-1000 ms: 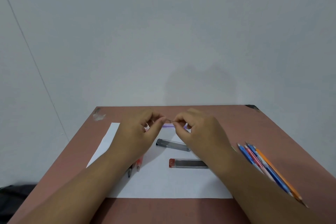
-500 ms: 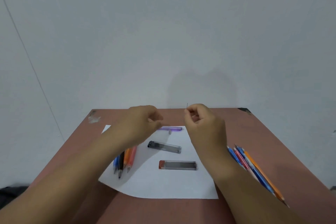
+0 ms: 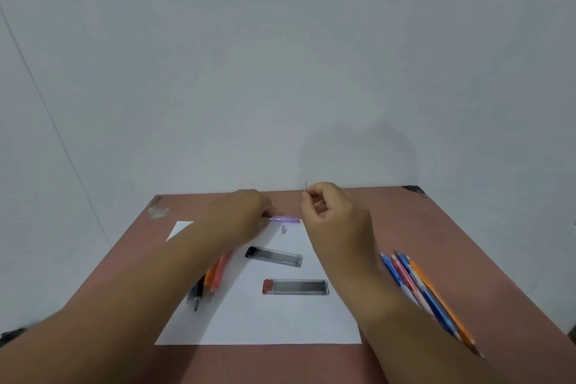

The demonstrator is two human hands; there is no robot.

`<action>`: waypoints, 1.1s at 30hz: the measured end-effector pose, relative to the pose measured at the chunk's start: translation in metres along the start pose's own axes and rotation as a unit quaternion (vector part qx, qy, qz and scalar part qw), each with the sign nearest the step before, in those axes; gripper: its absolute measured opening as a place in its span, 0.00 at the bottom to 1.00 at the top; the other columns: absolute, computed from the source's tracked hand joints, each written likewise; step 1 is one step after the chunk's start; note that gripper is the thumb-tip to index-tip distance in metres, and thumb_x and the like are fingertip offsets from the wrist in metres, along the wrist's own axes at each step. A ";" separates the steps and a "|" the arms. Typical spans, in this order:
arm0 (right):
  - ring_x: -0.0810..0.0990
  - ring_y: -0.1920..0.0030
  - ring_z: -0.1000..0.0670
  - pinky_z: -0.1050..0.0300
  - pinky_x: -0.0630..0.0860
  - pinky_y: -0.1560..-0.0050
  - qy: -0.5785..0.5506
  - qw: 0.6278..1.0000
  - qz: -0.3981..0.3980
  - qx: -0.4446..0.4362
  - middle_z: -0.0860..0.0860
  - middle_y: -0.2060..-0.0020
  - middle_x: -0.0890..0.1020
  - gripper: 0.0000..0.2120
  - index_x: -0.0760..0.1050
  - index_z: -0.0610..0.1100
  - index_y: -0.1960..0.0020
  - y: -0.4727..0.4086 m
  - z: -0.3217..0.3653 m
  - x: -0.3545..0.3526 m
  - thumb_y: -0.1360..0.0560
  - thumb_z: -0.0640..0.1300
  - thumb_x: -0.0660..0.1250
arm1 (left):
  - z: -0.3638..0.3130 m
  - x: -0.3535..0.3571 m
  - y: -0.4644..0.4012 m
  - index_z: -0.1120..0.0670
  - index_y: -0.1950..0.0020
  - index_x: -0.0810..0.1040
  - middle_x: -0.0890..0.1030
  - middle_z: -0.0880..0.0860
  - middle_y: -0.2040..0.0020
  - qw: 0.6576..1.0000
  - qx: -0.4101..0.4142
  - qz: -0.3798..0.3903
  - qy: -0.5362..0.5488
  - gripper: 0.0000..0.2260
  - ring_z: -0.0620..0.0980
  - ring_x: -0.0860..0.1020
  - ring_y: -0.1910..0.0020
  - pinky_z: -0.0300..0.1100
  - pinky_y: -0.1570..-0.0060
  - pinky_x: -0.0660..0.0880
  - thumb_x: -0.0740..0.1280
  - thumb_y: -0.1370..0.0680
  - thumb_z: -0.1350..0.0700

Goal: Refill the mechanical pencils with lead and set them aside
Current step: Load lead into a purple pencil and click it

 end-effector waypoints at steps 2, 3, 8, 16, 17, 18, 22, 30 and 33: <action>0.79 0.65 0.53 0.53 0.78 0.67 -0.008 1.000 -0.007 -0.008 0.56 0.66 0.80 0.04 0.80 0.48 0.57 0.000 0.002 -0.001 0.23 0.42 0.71 | 0.005 0.004 0.006 0.46 0.49 0.81 0.78 0.45 0.54 0.999 -0.009 -0.044 0.007 0.07 0.49 0.77 0.54 0.50 0.52 0.79 0.63 0.20 0.54; 0.78 0.65 0.53 0.53 0.78 0.67 -0.013 1.000 -0.014 -0.018 0.56 0.66 0.80 0.04 0.81 0.48 0.57 0.000 0.003 -0.002 0.23 0.42 0.71 | 0.006 0.005 0.011 0.48 0.48 0.81 0.79 0.46 0.55 0.997 -0.008 -0.080 0.020 0.07 0.50 0.77 0.56 0.50 0.54 0.79 0.63 0.19 0.53; 0.79 0.65 0.54 0.56 0.79 0.64 -0.065 0.994 -0.060 -0.067 0.54 0.64 0.82 0.03 0.82 0.44 0.55 0.001 0.012 -0.006 0.24 0.37 0.73 | 0.003 0.006 0.039 0.48 0.49 0.78 0.79 0.44 0.56 0.964 -0.013 -0.244 0.102 0.02 0.47 0.78 0.58 0.48 0.60 0.79 0.66 0.20 0.52; 0.84 0.57 0.55 0.60 0.82 0.55 -0.158 0.975 -0.056 -0.148 0.51 0.58 0.86 0.03 0.85 0.38 0.52 0.010 0.033 -0.016 0.25 0.35 0.73 | -0.001 0.000 0.053 0.53 0.51 0.79 0.82 0.46 0.57 0.906 0.033 -0.344 0.245 0.05 0.45 0.81 0.56 0.44 0.56 0.80 0.72 0.24 0.60; 0.85 0.57 0.55 0.60 0.82 0.55 -0.177 0.972 -0.049 -0.147 0.52 0.57 0.86 0.03 0.85 0.38 0.52 0.011 0.036 -0.016 0.25 0.34 0.73 | -0.002 0.000 0.054 0.52 0.51 0.78 0.82 0.46 0.57 0.900 0.035 -0.350 0.258 0.06 0.44 0.81 0.56 0.42 0.55 0.80 0.73 0.24 0.60; 0.85 0.56 0.55 0.60 0.82 0.54 -0.195 0.969 -0.040 -0.146 0.52 0.57 0.86 0.03 0.85 0.38 0.52 0.013 0.038 -0.015 0.25 0.34 0.73 | -0.002 0.000 0.054 0.50 0.51 0.77 0.82 0.46 0.56 0.894 0.033 -0.353 0.274 0.07 0.43 0.81 0.55 0.40 0.54 0.80 0.73 0.24 0.61; 0.87 0.52 0.51 0.55 0.83 0.52 -0.238 0.960 0.000 -0.149 0.49 0.54 0.87 0.05 0.84 0.36 0.48 0.016 0.039 -0.011 0.23 0.34 0.72 | -0.003 -0.001 0.054 0.45 0.50 0.76 0.82 0.45 0.55 0.874 0.061 -0.374 0.304 0.12 0.44 0.82 0.52 0.43 0.51 0.81 0.72 0.24 0.61; 0.86 0.48 0.53 0.59 0.82 0.47 -0.236 0.960 0.031 -0.146 0.49 0.51 0.86 0.06 0.81 0.37 0.46 0.018 0.042 -0.013 0.22 0.35 0.70 | -0.006 -0.002 0.056 0.48 0.48 0.78 0.82 0.43 0.54 0.870 0.098 -0.388 0.289 0.11 0.42 0.80 0.51 0.42 0.53 0.80 0.72 0.25 0.62; 0.86 0.48 0.52 0.56 0.83 0.47 -0.245 0.959 0.045 -0.135 0.48 0.51 0.86 0.06 0.81 0.36 0.45 0.018 0.040 -0.012 0.21 0.36 0.70 | -0.005 -0.001 0.056 0.49 0.48 0.78 0.82 0.43 0.53 0.872 0.102 -0.390 0.279 0.09 0.42 0.80 0.52 0.43 0.54 0.79 0.71 0.25 0.61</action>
Point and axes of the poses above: each hand's wrist, its own y-axis away from the middle knuckle, its own x-axis out of the palm, z = x × y, the point moved 1 cm from there along -y, towards the middle knuckle
